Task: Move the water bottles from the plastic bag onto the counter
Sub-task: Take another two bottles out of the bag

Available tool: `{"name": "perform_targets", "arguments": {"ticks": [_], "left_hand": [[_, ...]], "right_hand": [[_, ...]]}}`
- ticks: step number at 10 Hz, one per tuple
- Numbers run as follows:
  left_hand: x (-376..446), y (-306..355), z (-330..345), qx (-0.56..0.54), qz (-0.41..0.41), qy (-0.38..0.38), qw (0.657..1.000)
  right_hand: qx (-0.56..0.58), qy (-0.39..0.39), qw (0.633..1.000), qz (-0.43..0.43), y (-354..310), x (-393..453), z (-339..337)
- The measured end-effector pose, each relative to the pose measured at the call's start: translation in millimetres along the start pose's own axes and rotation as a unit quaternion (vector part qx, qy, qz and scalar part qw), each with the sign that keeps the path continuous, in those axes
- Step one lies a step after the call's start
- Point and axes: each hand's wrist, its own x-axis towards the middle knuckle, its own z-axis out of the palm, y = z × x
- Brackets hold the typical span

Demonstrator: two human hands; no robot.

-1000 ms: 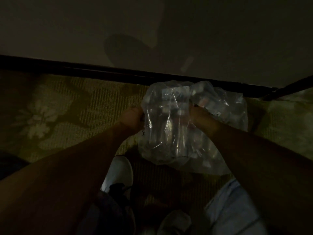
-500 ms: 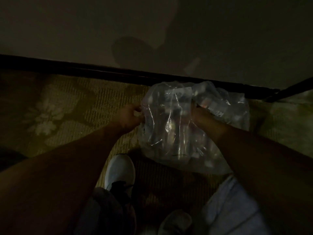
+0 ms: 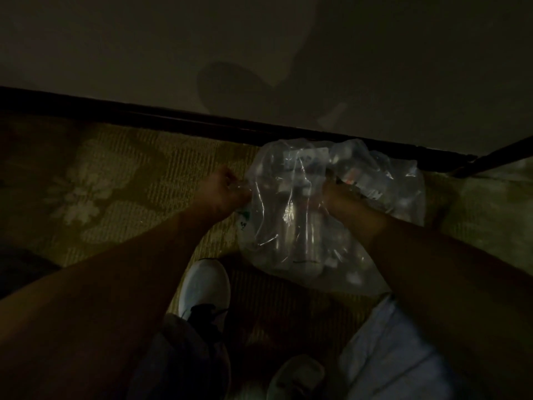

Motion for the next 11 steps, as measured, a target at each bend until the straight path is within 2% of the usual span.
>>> {"name": "perform_targets", "arguments": {"ticks": [1,2,3,5,7,8,9,10,11], "left_hand": [[0.2,9.0,-7.1,-0.024,-0.064,-0.02,0.997],[1.9,16.8,-16.9,0.014,-0.083,-0.047,0.995],[1.0,26.2,-26.9,0.025,-0.106,-0.051,0.993],[-12.9,49.8,-45.2,0.049,-0.142,-0.047,0.987],[-25.2,51.3,-47.3,-0.003,-0.197,-0.076,0.977],[-40.0,53.3,-50.9,-0.054,-0.234,-0.108,0.965],[-61.2,58.2,-61.6,-0.098,-0.252,-0.117,0.956],[-79.7,59.7,-74.5,-0.124,-0.282,-0.114,0.944],[-105.8,68.6,-87.4,-0.172,-0.323,-0.099,0.925]], "right_hand": [[0.098,-0.031,0.995,0.004,5.7,17.3,12.6],[0.193,-0.073,0.978,0.018,4.0,19.0,9.4],[0.214,-0.106,0.971,0.005,8.3,17.6,1.4],[0.129,-0.106,0.985,0.046,19.2,7.2,-13.4],[0.2,-0.029,0.979,0.026,23.3,-8.2,-14.1],[0.232,0.035,0.972,0.025,20.0,-25.9,-14.6],[0.274,0.133,0.952,0.039,16.0,-54.4,-13.3],[0.305,0.217,0.927,0.014,10.6,-84.2,-11.5],[0.324,0.267,0.908,-0.009,-1.7,-111.8,-20.1]]}}
